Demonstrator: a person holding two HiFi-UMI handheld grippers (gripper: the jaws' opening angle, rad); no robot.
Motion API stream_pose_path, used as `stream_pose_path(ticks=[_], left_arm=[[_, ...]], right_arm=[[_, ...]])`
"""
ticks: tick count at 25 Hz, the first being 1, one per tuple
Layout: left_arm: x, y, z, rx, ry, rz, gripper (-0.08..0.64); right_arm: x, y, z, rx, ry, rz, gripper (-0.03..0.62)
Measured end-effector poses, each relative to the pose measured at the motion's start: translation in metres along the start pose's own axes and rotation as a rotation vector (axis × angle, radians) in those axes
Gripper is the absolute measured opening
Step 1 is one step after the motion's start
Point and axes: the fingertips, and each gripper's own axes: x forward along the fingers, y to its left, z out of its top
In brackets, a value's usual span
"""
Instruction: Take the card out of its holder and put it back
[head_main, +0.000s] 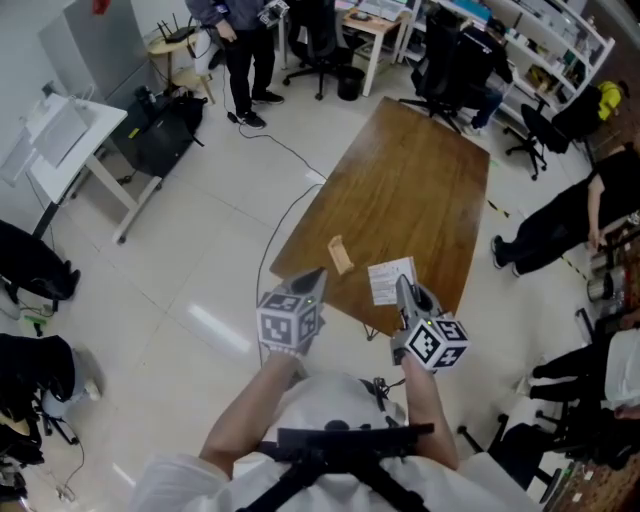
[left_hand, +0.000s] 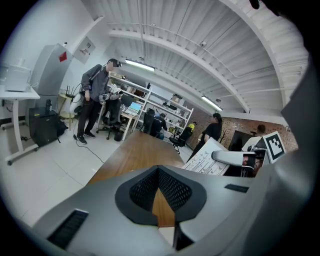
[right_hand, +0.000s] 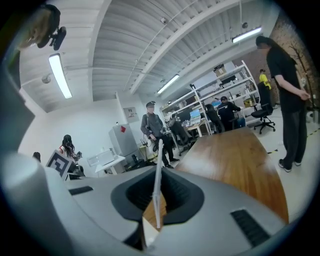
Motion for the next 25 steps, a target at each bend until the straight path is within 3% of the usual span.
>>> stream_pose_path(ticks=[11,25], left_arm=[[-0.020,-0.045,-0.009,0.025,-0.034,0.081,-0.005],[-0.028,-0.065,-0.031,0.067,-0.015,0.059,-0.003]], right_arm=[[-0.031,-0.022,-0.009,0.020,0.028,0.033,0.020],[-0.034,-0.009,-0.010,-0.001,0.027,0.097,0.020]])
